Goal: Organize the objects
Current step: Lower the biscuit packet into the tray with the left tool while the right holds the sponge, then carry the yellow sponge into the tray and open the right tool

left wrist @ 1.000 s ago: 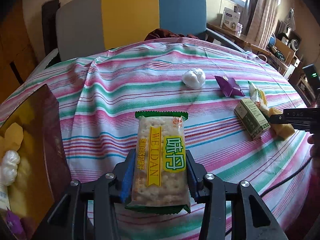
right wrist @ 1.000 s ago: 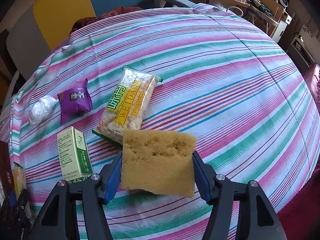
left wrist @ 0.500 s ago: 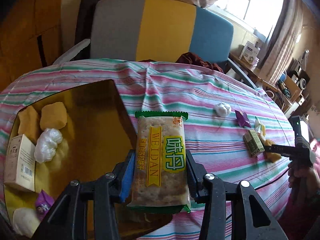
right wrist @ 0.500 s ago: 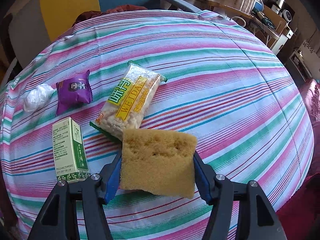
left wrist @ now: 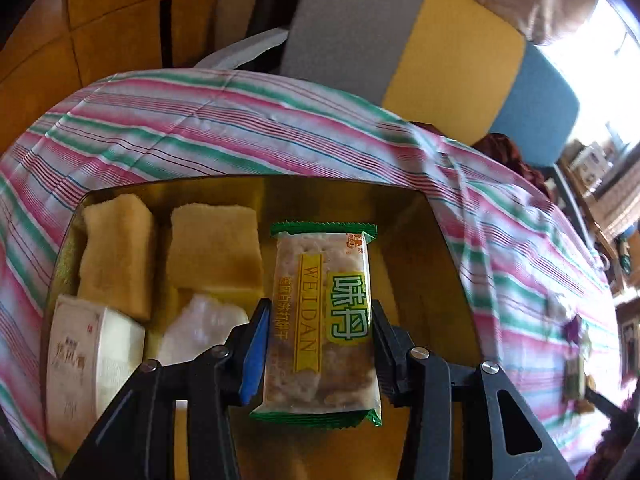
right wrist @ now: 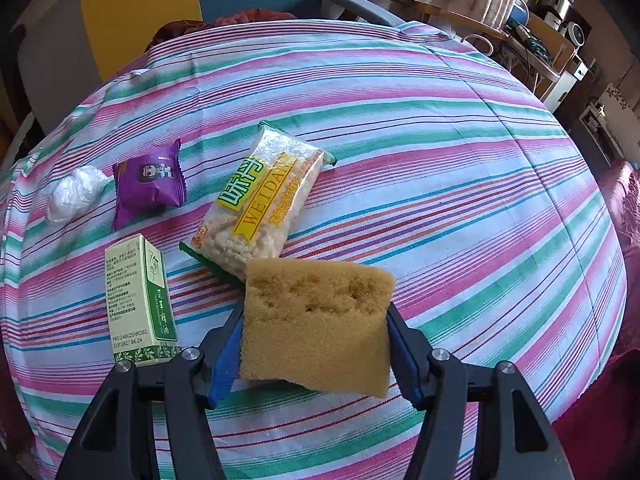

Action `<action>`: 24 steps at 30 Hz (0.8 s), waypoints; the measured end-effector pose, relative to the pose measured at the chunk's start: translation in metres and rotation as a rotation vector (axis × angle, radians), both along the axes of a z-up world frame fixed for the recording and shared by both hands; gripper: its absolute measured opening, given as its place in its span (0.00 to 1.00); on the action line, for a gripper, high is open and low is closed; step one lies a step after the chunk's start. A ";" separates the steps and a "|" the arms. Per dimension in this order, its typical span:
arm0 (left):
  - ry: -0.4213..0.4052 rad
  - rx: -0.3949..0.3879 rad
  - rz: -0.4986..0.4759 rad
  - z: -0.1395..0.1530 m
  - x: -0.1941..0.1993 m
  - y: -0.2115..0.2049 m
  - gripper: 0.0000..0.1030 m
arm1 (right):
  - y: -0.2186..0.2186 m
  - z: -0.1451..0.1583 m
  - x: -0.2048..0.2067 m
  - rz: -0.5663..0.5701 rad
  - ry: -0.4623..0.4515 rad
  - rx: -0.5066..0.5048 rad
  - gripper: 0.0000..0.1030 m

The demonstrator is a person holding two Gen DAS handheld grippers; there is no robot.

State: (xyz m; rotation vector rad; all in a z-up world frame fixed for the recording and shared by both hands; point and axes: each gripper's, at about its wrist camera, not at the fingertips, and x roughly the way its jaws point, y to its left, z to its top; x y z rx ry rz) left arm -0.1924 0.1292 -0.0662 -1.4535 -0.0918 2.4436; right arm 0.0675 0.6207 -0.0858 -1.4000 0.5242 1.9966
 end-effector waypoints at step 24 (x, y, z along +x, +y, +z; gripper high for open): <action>0.261 -0.122 -0.010 0.051 0.072 -0.017 0.61 | -0.001 0.019 -0.001 -0.001 0.134 0.047 0.62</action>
